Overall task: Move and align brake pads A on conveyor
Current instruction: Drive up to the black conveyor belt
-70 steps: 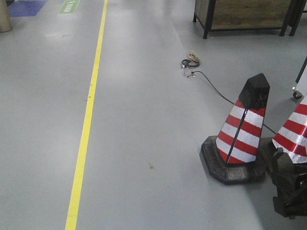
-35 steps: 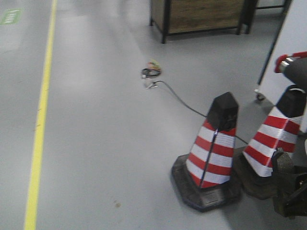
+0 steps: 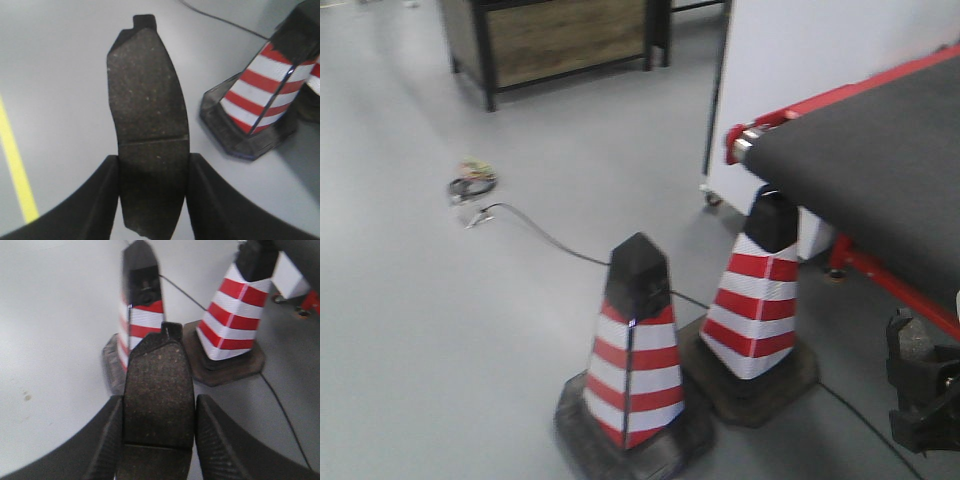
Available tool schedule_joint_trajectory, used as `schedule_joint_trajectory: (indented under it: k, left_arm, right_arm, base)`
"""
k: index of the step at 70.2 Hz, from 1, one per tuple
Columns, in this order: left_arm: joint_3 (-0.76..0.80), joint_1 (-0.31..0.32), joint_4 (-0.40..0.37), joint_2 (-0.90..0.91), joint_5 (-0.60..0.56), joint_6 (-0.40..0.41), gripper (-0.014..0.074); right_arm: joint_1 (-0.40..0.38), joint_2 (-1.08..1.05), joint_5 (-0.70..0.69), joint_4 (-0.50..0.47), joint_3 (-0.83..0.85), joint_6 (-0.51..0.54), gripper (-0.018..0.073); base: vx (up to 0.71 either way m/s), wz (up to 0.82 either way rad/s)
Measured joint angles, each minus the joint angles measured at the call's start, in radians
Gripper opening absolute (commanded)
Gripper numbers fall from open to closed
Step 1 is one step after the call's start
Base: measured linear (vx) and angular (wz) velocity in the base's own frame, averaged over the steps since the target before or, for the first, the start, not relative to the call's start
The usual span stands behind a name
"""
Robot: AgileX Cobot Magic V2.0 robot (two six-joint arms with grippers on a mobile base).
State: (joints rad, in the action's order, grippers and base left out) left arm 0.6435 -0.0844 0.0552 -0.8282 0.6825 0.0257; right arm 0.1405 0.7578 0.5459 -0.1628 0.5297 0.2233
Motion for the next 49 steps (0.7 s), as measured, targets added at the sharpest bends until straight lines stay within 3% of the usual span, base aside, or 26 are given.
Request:
schedule_joint_trajectory:
  k: [49]
  left_arm:
    - [0.000,0.000,0.000,0.000,0.000,0.000,0.0192]
  right_arm:
    - [0.000,0.000,0.000,0.000,0.000,0.000,-0.0003]
  base:
    - [0.33,-0.61]
